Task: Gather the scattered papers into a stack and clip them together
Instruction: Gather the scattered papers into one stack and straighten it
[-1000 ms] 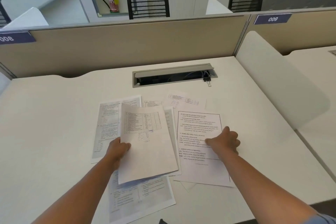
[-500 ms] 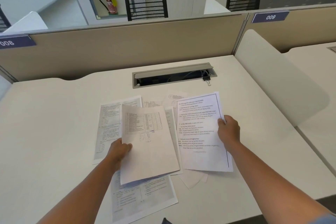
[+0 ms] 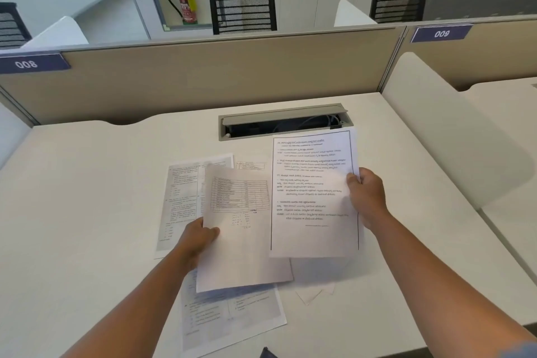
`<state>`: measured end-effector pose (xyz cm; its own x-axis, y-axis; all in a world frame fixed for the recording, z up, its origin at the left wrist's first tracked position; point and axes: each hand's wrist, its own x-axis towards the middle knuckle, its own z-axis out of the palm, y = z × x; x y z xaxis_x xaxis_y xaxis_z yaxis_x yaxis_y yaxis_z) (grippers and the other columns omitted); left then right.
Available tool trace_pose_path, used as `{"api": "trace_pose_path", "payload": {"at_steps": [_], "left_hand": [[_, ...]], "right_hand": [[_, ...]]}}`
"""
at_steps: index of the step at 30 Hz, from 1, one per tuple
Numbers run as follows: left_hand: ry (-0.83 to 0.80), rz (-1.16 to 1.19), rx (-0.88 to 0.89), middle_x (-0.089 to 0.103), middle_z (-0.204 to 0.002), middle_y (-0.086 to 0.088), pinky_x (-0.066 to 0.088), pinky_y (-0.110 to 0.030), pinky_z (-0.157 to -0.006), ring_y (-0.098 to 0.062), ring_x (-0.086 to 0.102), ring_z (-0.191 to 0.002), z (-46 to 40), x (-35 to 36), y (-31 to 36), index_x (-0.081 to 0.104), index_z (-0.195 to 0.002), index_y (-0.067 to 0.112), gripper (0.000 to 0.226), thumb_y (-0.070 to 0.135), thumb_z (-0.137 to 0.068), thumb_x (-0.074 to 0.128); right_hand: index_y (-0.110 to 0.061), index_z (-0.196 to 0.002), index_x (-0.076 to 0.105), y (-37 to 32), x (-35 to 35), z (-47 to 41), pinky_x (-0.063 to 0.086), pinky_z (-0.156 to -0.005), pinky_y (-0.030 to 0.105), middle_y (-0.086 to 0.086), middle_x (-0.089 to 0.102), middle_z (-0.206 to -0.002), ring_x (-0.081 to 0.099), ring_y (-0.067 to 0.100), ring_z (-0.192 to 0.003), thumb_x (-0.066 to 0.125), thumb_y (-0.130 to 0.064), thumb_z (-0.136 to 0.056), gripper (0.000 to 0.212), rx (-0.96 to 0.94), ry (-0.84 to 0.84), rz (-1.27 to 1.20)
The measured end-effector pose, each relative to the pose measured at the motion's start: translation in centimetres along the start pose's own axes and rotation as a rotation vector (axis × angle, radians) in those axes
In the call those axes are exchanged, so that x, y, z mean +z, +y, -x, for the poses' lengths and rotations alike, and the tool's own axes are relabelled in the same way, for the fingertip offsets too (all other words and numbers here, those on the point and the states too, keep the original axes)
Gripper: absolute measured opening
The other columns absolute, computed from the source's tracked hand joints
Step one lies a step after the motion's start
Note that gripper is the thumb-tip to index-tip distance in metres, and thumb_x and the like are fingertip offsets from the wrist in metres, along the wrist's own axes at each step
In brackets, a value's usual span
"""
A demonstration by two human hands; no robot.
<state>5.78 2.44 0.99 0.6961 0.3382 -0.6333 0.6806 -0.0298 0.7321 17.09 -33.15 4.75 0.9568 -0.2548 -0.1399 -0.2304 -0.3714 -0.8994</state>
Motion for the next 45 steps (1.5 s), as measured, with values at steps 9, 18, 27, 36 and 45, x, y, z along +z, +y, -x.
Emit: {"api": "trace_pose_path", "payload": {"at_steps": [9,18,27,36,45], "left_hand": [[-0.206,0.128,0.066,0.078,-0.111,-0.009,0.057,-0.06,-0.093,-0.037,0.073,-0.103,2.0,0.8,2.2,0.066,-0.121,0.018,0.025,0.005,-0.101,0.06],[-0.342,0.17,0.097,0.076,-0.117,-0.014,0.056,-0.06,-0.096,-0.037,0.073,-0.107,3.1,0.8,2.5,0.064,-0.13,0.015,0.034,0.0,-0.1,0.056],[-0.252,0.377,0.122,0.076,-0.118,-0.011,0.058,-0.058,-0.093,-0.034,0.074,-0.105,4.3,1.3,3.7,0.068,-0.124,0.023,0.036,0.039,-0.109,0.04],[0.089,0.194,0.6,0.071,-0.116,0.002,0.064,-0.041,-0.079,-0.021,0.072,-0.102,5.3,1.4,5.8,0.057,-0.125,0.023,0.025,0.011,-0.102,0.058],[0.111,0.372,0.546,0.072,-0.101,-0.003,0.058,-0.023,-0.065,-0.013,0.07,-0.09,5.6,1.5,5.0,0.064,-0.108,0.007,0.034,-0.009,-0.096,0.037]], "right_hand": [[-0.011,-0.084,0.059,-0.5,5.5,4.0,0.044,-0.07,0.032,0.006,0.062,-0.081,0.053,0.02,-0.074,0.054,-0.025,-0.101,0.023,0.115,-0.296,-0.107],[-0.033,-0.149,0.041,-0.5,7.1,5.0,0.049,-0.109,0.044,-0.011,0.06,-0.138,0.06,0.016,-0.124,0.057,-0.022,-0.101,0.051,0.154,-0.422,-0.212],[-0.02,-0.127,0.058,-1.7,7.5,5.7,0.059,-0.089,0.035,-0.002,0.072,-0.12,0.07,0.018,-0.109,0.063,-0.008,-0.099,0.031,0.115,-0.381,-0.303],[-0.014,-0.121,0.066,-6.3,6.4,5.7,0.059,-0.093,0.044,0.009,0.075,-0.121,0.072,0.028,-0.11,0.061,-0.001,-0.098,0.027,0.013,-0.526,-0.621],[-0.018,-0.112,0.073,-5.0,7.9,7.6,0.06,-0.084,0.034,0.005,0.078,-0.112,0.07,0.032,-0.112,0.066,0.011,-0.087,0.038,0.009,-0.61,-0.463]]}}
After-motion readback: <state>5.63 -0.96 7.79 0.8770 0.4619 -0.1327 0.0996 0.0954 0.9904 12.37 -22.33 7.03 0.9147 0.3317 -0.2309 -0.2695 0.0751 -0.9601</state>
